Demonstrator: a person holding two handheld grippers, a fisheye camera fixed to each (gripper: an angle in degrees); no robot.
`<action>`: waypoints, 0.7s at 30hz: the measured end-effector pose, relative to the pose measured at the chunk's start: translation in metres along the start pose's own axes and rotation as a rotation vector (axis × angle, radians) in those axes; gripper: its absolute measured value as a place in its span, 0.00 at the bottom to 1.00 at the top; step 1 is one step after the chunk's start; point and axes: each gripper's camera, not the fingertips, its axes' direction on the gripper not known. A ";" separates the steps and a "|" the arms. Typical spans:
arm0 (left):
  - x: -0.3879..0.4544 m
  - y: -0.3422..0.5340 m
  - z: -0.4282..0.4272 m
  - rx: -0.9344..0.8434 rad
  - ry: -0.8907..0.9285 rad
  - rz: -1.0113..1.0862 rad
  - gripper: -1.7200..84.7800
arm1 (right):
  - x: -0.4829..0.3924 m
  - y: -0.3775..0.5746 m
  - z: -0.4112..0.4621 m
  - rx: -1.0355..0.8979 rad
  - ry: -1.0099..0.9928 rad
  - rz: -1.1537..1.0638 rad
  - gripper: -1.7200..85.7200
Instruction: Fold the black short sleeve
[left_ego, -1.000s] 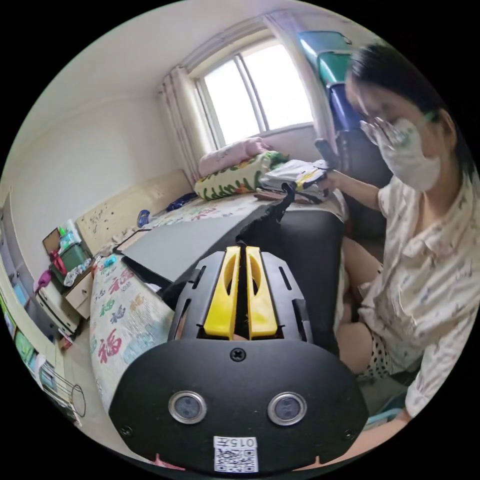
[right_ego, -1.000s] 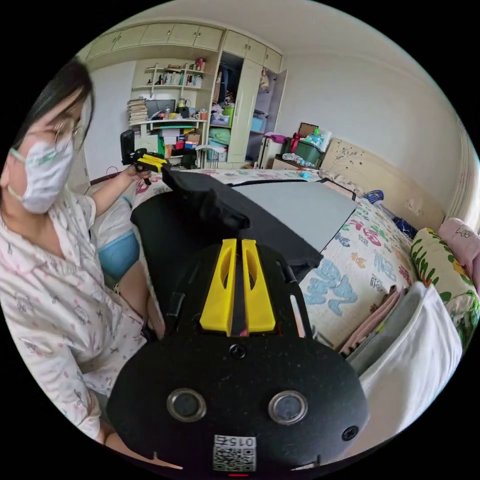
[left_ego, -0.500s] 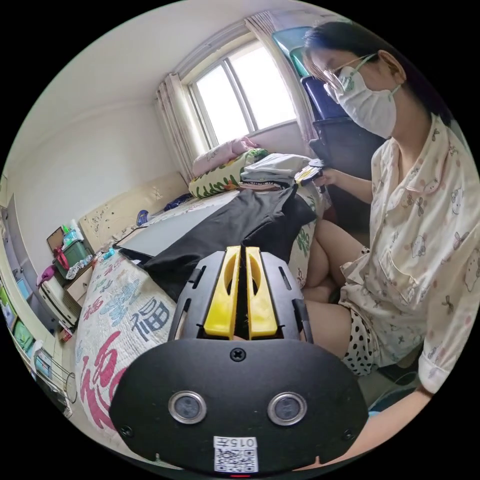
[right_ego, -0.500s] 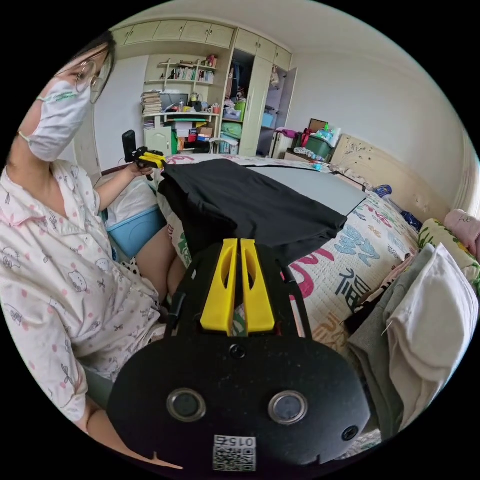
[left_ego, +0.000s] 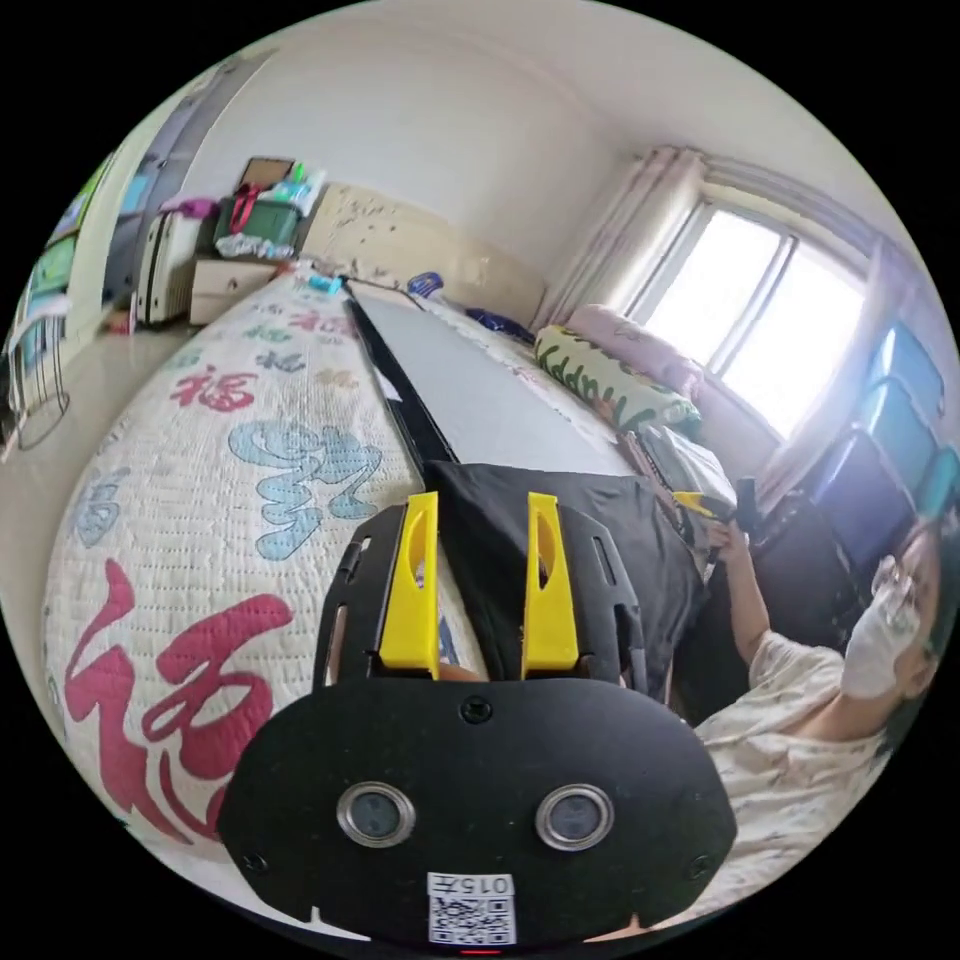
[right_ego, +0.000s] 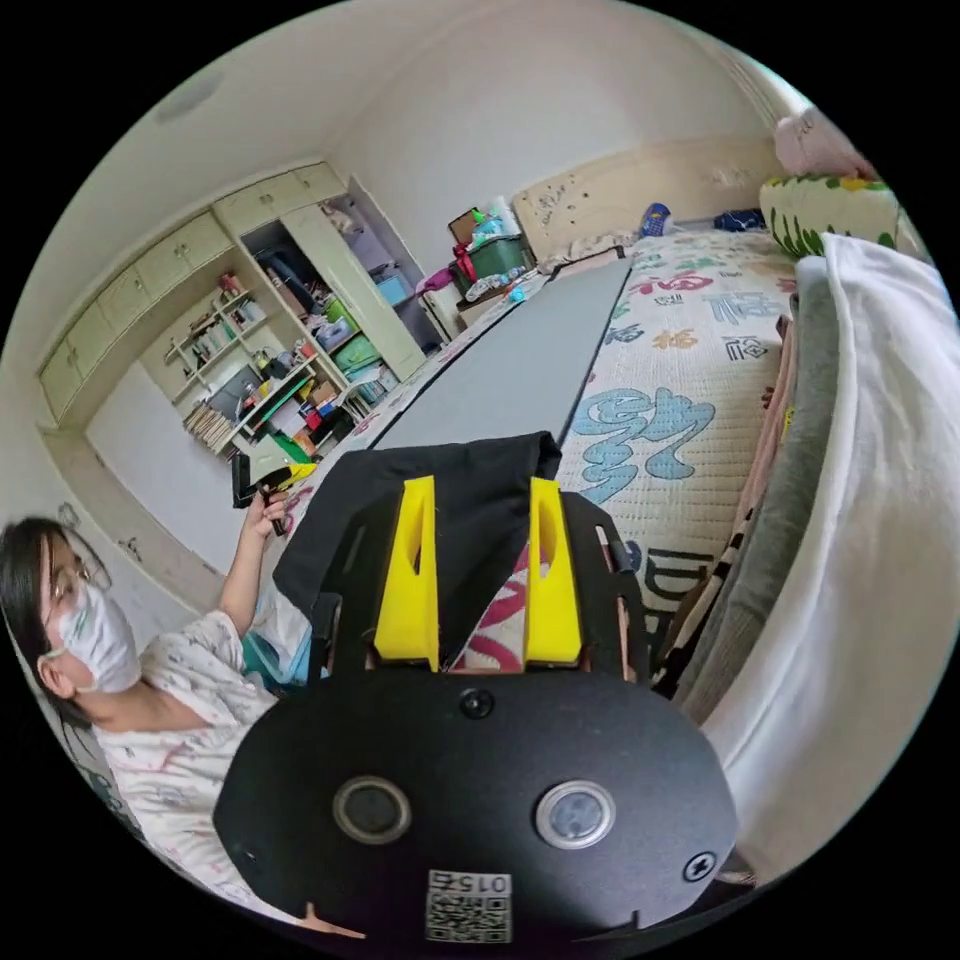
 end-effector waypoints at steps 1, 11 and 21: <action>-0.014 -0.013 0.026 -0.026 0.032 -0.033 0.18 | 0.010 -0.011 0.011 -0.015 0.045 0.022 0.20; -0.032 -0.050 0.156 -0.172 0.009 -0.078 0.08 | 0.054 -0.056 0.055 -0.033 -0.079 0.049 0.11; 0.065 -0.083 0.132 0.040 -0.025 0.047 0.02 | 0.078 -0.088 0.071 0.091 -0.071 0.074 0.01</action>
